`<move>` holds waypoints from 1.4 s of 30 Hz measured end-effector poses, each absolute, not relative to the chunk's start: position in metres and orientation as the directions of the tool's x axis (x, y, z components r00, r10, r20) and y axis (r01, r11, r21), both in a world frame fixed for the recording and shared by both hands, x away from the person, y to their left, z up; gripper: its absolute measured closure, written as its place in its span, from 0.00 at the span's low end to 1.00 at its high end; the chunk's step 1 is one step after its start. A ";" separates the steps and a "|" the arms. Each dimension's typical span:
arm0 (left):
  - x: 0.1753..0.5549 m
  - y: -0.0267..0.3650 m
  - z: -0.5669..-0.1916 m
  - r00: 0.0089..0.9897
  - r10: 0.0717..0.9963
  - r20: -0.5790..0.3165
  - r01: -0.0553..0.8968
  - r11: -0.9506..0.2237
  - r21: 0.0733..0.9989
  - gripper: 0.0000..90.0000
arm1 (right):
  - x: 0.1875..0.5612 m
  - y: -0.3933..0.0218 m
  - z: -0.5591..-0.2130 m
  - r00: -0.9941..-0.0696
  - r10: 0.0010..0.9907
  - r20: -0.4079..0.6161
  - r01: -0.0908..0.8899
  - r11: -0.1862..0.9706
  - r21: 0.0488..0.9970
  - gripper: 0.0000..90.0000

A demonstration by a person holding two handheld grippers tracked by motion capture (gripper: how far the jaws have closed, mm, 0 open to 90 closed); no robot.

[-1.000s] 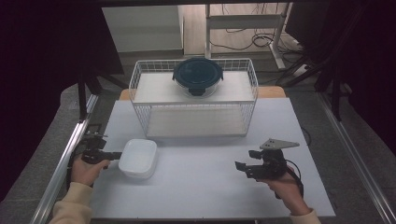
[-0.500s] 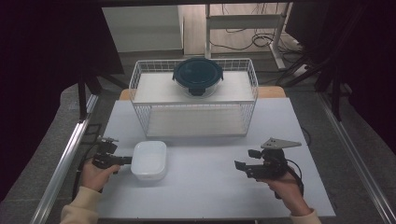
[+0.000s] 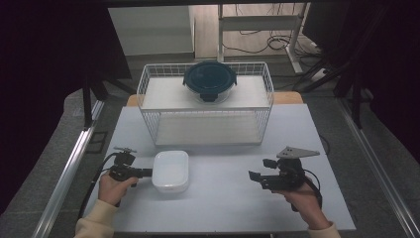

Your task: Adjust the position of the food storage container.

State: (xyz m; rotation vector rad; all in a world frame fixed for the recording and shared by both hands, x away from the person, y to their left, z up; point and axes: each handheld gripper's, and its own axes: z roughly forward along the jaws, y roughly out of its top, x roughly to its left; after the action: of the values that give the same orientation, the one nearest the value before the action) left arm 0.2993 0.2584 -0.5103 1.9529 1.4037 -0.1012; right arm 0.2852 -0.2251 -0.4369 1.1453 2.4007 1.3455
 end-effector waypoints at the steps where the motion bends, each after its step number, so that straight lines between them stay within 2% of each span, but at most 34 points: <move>1: 0.300 0.255 -0.510 0.411 0.793 -0.451 0.852 -0.158 0.499 1.00 | 0.285 -0.225 -0.437 -0.694 0.687 0.214 0.543 0.304 0.783 0.28; 16: 0.308 0.228 -0.512 0.431 0.777 -0.459 0.846 -0.171 0.505 1.00 | 0.287 -0.224 -0.440 -0.696 0.684 0.217 0.549 0.312 0.775 0.27; 28: 0.318 0.191 -0.510 0.489 0.731 -0.477 0.832 -0.226 0.507 1.00 | 0.288 -0.224 -0.443 -0.693 0.686 0.221 0.559 0.319 0.765 0.27; 42: 0.312 0.166 -0.517 0.518 0.687 -0.509 0.830 -0.261 0.493 1.00 | 0.288 -0.223 -0.444 -0.696 0.684 0.220 0.559 0.323 0.763 0.27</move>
State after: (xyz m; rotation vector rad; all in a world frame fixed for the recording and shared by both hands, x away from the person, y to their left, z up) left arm 0.3124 0.1665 -0.5174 2.0208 1.2341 -0.2466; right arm 0.2878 -0.2228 -0.4443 1.1533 2.4364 1.3151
